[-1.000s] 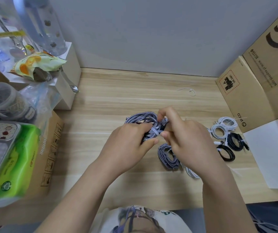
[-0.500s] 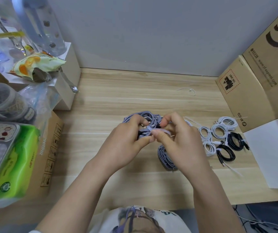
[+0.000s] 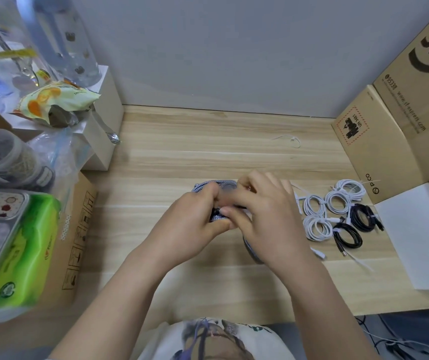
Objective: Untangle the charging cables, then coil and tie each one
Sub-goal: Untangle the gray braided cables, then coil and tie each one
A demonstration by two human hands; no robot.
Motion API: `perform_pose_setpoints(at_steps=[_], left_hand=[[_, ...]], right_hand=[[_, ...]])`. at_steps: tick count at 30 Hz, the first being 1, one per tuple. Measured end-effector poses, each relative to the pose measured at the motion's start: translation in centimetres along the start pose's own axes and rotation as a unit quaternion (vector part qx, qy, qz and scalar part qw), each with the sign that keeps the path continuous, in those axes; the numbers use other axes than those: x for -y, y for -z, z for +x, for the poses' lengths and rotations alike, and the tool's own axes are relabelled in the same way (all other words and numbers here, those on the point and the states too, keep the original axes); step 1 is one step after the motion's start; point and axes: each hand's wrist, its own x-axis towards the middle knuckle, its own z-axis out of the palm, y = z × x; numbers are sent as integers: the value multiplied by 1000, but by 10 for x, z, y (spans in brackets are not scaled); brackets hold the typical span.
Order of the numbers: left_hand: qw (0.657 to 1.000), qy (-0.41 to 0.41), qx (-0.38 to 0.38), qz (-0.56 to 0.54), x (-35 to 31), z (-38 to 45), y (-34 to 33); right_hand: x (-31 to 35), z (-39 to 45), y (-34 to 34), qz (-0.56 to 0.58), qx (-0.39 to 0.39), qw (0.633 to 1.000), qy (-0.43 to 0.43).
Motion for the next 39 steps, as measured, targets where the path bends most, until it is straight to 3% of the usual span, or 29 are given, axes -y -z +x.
perform_pose_setpoints(at_steps=[7,12,15,17,20,23,25,29,33,36,39], left_hand=[[999,-6,15,-43,0,-1,0],[981,-167,-101,-13,-16,-6,-15],[993,-100,22,-61,-4,-1,-17],[995,-32,55,-71,6,-1,-17],[973,45,82,-210,10,-3,-17],[946,112,77,-294,16,-6,-12],[939,140,59,-307,21,-7,-12],[901,193,-4,-388,36,-6,-20],[940,159,14,-302,50,5,-25],[967,145,21,-206,77,25,-35],[965,187,23,-181,106,50,-47]], right_hand=[[9,5,-1,-26,-33,996,76],[40,7,2,133,-98,981,101],[31,9,-7,179,-105,978,32],[20,8,-12,217,-73,973,-34],[0,2,-15,304,21,942,-140],[-16,-13,-17,431,144,864,-216],[-21,-24,-21,472,166,832,-238],[-28,-32,-31,469,159,827,-267],[-40,-28,-43,416,134,853,-285],[-59,-18,-63,396,165,846,-315],[-76,-4,-90,358,172,844,-359]])
